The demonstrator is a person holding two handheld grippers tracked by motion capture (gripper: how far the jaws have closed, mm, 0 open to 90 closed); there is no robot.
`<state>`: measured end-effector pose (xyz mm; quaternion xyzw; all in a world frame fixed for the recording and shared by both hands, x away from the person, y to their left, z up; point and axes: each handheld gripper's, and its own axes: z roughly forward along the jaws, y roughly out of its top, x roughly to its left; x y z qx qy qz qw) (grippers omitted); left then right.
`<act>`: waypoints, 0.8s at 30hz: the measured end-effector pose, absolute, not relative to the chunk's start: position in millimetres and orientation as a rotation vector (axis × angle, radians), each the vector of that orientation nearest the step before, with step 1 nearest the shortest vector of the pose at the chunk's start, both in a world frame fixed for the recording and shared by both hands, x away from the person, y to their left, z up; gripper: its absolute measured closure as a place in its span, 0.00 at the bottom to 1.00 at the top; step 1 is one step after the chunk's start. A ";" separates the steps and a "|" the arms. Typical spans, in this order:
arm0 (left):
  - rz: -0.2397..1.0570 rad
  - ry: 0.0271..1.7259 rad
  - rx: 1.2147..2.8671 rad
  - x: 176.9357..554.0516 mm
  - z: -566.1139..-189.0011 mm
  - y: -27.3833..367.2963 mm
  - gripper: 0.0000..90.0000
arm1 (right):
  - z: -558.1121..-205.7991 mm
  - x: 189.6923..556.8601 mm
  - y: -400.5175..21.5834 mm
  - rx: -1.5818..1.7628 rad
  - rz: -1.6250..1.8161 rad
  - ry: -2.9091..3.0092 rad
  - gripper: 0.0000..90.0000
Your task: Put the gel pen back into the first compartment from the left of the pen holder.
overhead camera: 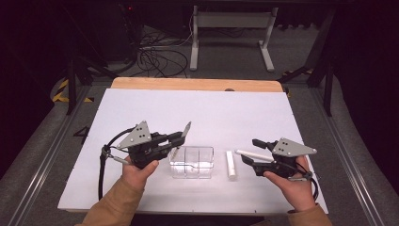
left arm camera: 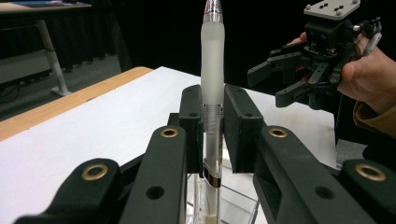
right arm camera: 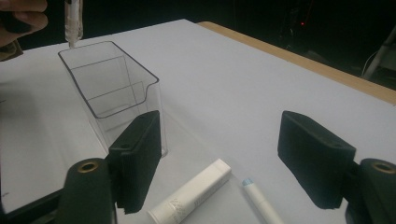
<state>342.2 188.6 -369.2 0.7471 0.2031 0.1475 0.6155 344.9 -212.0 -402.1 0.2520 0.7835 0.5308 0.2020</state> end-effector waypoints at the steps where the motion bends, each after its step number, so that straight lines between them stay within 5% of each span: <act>1: 0.337 0.467 1.718 342.5 -369.8 188.1 0.87 | -402.0 344.8 -212.1 0.703 1.482 2.188 0.34; 24: 0.294 0.469 1.736 347.4 -384.4 185.2 0.87 | -401.6 345.0 -213.4 0.704 1.484 2.186 0.34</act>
